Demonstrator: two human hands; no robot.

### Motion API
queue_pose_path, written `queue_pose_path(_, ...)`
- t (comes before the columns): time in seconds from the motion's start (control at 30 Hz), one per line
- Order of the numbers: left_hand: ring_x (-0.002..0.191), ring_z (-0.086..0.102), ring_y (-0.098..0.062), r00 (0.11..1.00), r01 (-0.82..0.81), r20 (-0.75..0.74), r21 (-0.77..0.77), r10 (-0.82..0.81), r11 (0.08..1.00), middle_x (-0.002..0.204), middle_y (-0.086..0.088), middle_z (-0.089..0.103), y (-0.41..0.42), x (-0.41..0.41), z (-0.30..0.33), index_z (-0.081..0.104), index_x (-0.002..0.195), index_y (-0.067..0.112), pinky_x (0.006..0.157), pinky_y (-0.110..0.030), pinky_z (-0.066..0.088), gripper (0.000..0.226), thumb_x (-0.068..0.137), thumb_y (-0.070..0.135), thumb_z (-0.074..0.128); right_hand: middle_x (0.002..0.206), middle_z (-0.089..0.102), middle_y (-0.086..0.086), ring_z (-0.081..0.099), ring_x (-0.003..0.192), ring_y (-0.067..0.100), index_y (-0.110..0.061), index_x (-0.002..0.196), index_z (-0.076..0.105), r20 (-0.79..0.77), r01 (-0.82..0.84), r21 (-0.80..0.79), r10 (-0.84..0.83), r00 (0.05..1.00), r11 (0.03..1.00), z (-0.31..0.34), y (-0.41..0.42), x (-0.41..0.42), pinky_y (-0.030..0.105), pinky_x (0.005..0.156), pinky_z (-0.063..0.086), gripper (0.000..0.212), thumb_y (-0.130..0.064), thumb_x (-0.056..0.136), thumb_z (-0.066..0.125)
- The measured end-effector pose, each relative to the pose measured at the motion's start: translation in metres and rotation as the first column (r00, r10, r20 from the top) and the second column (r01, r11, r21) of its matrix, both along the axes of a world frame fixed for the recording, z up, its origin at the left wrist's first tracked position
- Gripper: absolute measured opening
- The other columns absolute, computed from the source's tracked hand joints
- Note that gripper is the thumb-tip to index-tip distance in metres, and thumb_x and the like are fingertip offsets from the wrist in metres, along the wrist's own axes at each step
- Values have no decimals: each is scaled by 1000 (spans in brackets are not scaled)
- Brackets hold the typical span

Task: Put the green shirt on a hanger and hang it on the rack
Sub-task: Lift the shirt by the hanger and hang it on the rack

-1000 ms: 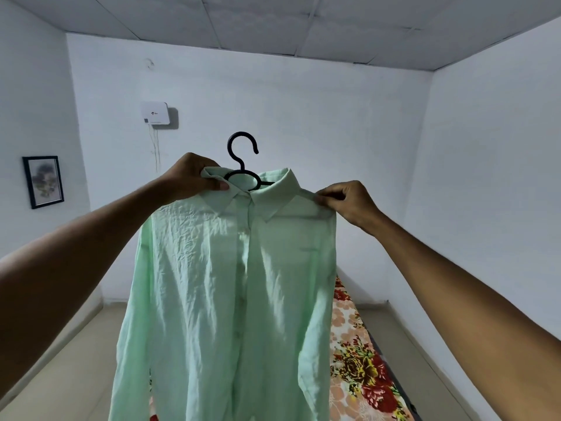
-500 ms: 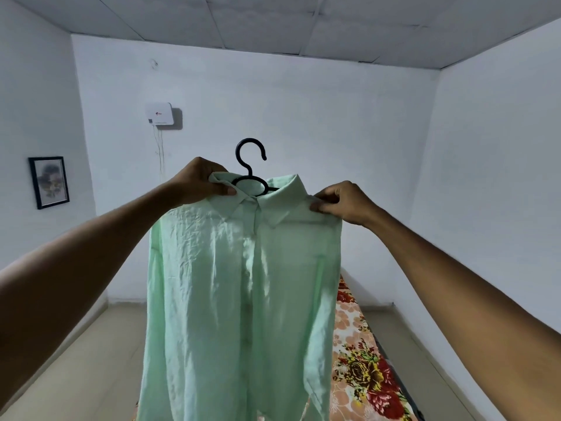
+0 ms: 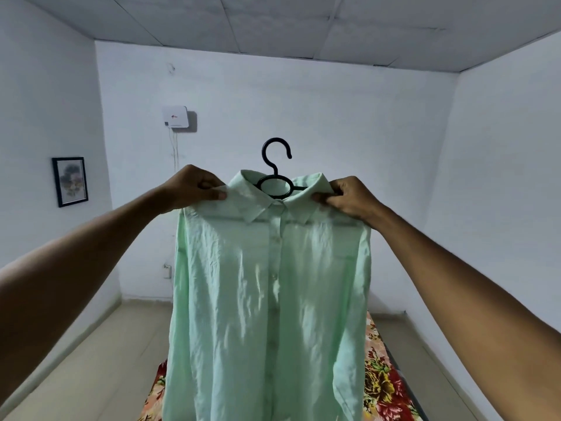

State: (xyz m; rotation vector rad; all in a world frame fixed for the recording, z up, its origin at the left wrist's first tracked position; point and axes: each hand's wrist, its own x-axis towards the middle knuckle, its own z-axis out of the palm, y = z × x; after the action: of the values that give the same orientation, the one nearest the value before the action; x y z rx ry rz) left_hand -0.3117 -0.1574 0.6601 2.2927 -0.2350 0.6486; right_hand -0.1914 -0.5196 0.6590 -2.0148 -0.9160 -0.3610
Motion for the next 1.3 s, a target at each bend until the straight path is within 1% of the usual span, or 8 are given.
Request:
queue_pose_path(0.2, 73, 69, 2, 998, -8, 60, -60, 11, 998, 85, 1, 79, 2, -14, -12, 78, 98, 12, 69, -15, 58, 11, 88, 8, 77, 98, 80, -5, 75, 86, 8, -19, 103, 80, -81, -72, -38, 69, 994, 997, 0, 14, -6, 27, 78, 60, 24, -32, 84, 84)
queue_pose_path(0.33, 78, 70, -1, 997, -12, 69, -86, 18, 996, 84, 7, 79, 3, -21, -19, 78, 98, 14, 72, -16, 57, 10, 89, 8, 77, 91, 80, -3, 75, 78, 7, -13, 100, 81, -77, -91, -39, 88, 993, 995, 1, 25, -7, 25, 70, 58, 26, -30, 81, 87)
queue_pose_path(0.5, 98, 72, -8, 979, 102, -164, -139, -124, 985, 106, 4, 80, 3, -52, -14, 71, 119, 21, 85, -21, 58, 30, 90, 13, 75, 92, 81, 2, 73, 82, 10, -11, 98, 82, -38, -136, 14, 136, 990, 991, -3, 40, -9, 34, 80, 59, 25, -24, 78, 89)
queue_pose_path(0.63, 74, 48, -19, 979, 24, -202, 25, -18, 999, 79, -5, 52, -5, -69, -11, 62, 88, -1, 71, -33, 38, 46, 86, 41, 82, 91, 81, 0, 76, 92, 17, -15, 97, 83, -23, -201, 50, 202, 979, 978, -12, 58, -13, 43, 84, 60, 25, -29, 77, 89)
queue_pose_path(0.77, 56, 24, -9, 982, -182, 63, 37, 179, 983, 66, -2, 24, -7, -95, -20, 38, 64, 4, 52, -26, 21, 51, 91, 22, 76, 94, 81, 0, 71, 87, 11, -14, 96, 83, -52, -288, 108, 295, 954, 951, -21, 77, -24, 38, 83, 58, 20, -24, 79, 88)
queue_pose_path(0.83, 54, 26, -8, 966, -226, 121, -19, 226, 974, 62, -1, 29, -4, -115, -26, 47, 61, 4, 49, -23, 24, 45, 90, 19, 77, 94, 80, -1, 69, 85, 8, -15, 94, 83, -74, -339, 132, 350, 934, 931, -25, 85, -34, 32, 81, 56, 18, -23, 79, 88)
queue_pose_path(0.97, 45, 42, 3, 931, -328, 131, -106, 340, 939, 48, 17, 50, -1, -163, -35, 72, 58, 36, 46, -11, 37, 39, 90, 12, 77, 98, 80, -2, 71, 90, 8, -18, 99, 81, -96, -434, 78, 440, 893, 897, -30, 109, -64, 33, 86, 58, 22, -21, 78, 88)
queue_pose_path(1.3, 49, 55, 3, 782, -617, 74, -56, 619, 785, 57, 10, 66, 29, -409, -27, 78, 86, 9, 47, -12, 43, 6, 84, 14, 82, 81, 74, -3, 61, 72, 7, -17, 85, 81, -126, -713, 62, 714, 688, 698, -27, 229, -237, 24, 67, 49, 8, -22, 82, 86)
